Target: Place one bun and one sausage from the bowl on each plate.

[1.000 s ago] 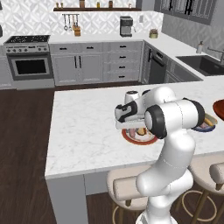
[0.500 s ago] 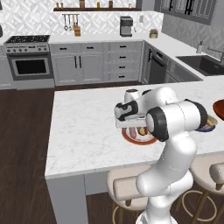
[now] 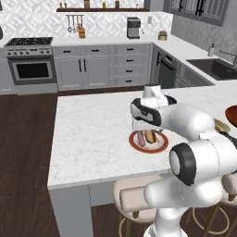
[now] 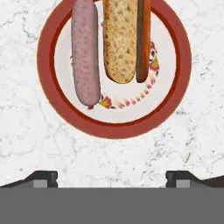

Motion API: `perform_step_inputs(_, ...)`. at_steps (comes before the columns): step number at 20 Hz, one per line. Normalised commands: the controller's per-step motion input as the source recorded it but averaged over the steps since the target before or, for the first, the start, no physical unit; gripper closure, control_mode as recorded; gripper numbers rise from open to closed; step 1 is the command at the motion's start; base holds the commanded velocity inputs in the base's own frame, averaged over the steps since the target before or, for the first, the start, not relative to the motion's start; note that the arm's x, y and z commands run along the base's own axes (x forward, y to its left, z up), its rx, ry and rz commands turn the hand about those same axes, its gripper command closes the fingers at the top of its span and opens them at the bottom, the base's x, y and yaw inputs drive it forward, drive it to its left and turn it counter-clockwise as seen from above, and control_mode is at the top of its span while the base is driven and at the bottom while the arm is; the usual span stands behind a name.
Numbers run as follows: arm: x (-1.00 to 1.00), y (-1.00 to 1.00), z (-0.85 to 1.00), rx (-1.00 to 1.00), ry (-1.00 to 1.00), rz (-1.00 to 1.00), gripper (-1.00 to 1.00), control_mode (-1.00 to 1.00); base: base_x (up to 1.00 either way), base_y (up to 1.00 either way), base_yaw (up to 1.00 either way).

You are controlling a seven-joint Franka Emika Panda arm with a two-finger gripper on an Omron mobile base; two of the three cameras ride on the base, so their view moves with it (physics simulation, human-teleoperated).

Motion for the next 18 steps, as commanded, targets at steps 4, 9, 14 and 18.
perform_step_inputs(4, -0.63, -0.3, 0.95, 0.0, 0.0, 0.0, -1.0, -1.0, 0.0, 0.0, 0.0)
perform_step_inputs(9, -0.75, -0.07, 0.67, 0.0, 0.0, 0.0, -1.0, -1.0, 0.0, 0.0, 0.0)
perform_step_inputs(14, -0.81, 0.0, 0.37, 0.0, 0.0, 0.0, -1.0, -1.0, 0.0, 0.0, 0.0)
perform_step_inputs(18, -0.72, 0.0, 0.26, 0.0, 0.0, 0.0, -1.0, -1.0, 0.0, 0.0, 0.0)
